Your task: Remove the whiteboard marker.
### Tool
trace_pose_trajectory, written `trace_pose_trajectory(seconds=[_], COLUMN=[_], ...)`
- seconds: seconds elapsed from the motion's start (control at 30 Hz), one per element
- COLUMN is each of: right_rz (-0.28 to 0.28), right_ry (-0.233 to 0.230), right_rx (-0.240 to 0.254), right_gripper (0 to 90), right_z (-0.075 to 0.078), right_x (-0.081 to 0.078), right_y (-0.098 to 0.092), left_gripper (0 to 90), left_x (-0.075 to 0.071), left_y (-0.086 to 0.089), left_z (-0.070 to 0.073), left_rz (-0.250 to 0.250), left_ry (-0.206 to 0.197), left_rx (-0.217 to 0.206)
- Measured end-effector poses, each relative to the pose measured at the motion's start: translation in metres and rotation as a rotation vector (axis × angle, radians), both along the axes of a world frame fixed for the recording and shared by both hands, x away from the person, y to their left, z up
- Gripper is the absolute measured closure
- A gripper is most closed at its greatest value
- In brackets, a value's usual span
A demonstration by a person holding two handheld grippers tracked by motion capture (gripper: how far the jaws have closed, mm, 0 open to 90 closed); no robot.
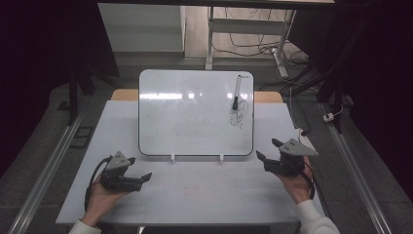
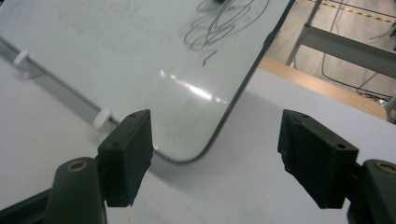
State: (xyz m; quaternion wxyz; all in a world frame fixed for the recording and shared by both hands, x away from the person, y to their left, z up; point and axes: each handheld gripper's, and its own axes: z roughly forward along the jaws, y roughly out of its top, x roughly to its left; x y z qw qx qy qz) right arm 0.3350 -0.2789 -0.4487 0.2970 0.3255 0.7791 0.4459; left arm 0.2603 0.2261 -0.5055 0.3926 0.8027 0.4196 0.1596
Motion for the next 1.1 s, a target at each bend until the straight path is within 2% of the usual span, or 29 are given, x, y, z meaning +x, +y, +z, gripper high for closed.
trace_pose_trajectory(seconds=[0.3, 0.4, 0.43, 0.47, 0.63, 0.8, 1.1], right_rz=[-0.048, -0.061, -0.061, -0.073, -0.098, -0.124, -0.176], right_ry=[0.007, 0.017, 0.017, 0.021, 0.026, 0.036, 0.064], right_rx=[0.009, 0.0, 0.0, -0.004, -0.006, -0.006, -0.023], right_gripper=[28.4, 28.7, 28.7, 29.3, 32.4, 35.9, 40.7], right_z=[0.047, 0.06, 0.06, 0.067, 0.083, 0.093, 0.094], right_x=[0.04, 0.055, 0.055, 0.064, 0.09, 0.11, 0.132], right_y=[0.041, 0.055, 0.055, 0.064, 0.083, 0.097, 0.11], left_gripper=[15.2, 15.2, 15.2, 15.2, 15.2, 15.2, 15.2], left_x=[-0.001, -0.001, -0.001, -0.002, -0.004, -0.006, -0.007], left_y=[-0.003, -0.003, -0.004, -0.004, -0.006, -0.007, -0.008], left_z=[-0.002, -0.002, -0.002, -0.002, -0.003, -0.002, -0.003], left_rz=[-0.021, -0.022, -0.024, -0.03, -0.04, -0.046, -0.05], left_ry=[-0.003, -0.011, -0.012, -0.015, -0.018, -0.027, -0.03], left_rx=[0.017, 0.019, 0.02, 0.025, 0.027, 0.033, 0.04])
